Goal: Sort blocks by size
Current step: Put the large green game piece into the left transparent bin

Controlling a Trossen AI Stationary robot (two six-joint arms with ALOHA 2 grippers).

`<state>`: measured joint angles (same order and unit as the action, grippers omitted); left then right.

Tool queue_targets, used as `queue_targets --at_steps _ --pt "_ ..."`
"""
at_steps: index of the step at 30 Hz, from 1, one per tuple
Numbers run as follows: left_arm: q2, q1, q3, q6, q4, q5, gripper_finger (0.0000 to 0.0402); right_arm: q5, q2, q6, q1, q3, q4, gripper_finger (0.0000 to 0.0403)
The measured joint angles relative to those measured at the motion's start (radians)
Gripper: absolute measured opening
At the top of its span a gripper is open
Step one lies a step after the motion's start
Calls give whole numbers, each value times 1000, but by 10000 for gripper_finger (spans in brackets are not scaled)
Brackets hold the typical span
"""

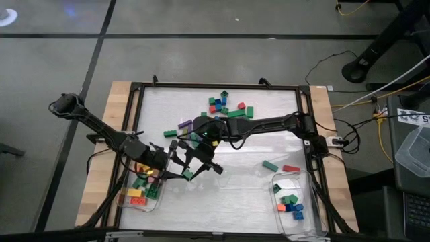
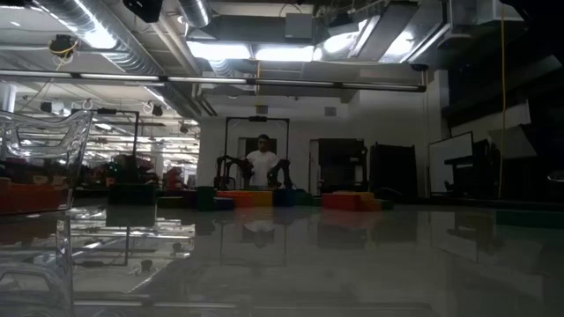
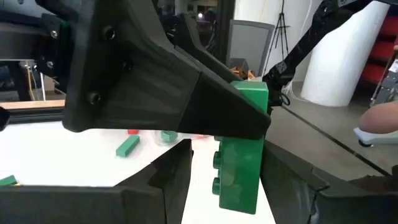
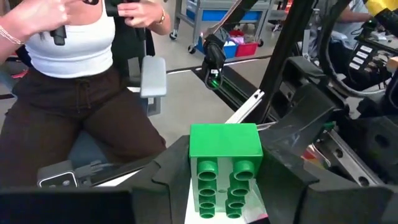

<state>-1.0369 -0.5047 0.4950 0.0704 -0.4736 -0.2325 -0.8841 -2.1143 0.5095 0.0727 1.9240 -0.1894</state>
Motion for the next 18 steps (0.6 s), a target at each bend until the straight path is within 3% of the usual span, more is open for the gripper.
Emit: queue_targets --at_steps 7,12,18 --pt "0 -16 0 3 -15 -3 169 -26 0 0 0 0 14 154" --pt "0 -26 0 110 17 0 169 -27 0 -3 0 0 5 154" --pt "0 -26 0 89 23 1 169 -26 0 -4 0 0 5 154"
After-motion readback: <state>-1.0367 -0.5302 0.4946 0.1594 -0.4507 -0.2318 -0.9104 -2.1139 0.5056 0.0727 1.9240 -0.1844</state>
